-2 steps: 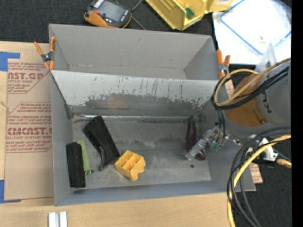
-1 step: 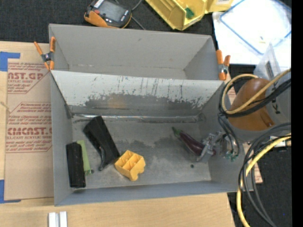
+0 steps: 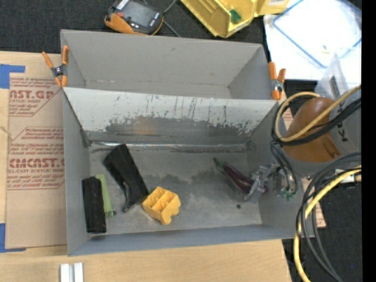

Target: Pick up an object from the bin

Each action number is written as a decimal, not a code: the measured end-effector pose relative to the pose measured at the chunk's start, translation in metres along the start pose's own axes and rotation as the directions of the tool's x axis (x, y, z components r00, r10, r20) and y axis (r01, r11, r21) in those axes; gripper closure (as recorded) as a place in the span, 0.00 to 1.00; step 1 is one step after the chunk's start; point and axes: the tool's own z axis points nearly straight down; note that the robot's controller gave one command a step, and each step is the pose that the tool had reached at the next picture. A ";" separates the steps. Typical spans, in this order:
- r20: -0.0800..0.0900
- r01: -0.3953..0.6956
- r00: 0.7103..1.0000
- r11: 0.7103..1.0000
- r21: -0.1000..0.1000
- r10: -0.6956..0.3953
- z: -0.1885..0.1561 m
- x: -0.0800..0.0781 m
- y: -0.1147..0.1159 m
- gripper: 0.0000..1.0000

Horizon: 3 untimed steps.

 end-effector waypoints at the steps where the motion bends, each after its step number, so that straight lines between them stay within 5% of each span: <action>1: -0.010 0.001 1.000 1.000 0.000 -0.001 -0.036 0.003 0.000 1.00; 3: -0.004 0.001 1.000 1.000 -0.001 -0.001 -0.085 0.002 0.001 1.00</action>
Offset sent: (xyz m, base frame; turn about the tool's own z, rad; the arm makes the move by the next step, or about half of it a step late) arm -0.0034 0.0009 0.0713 -0.0007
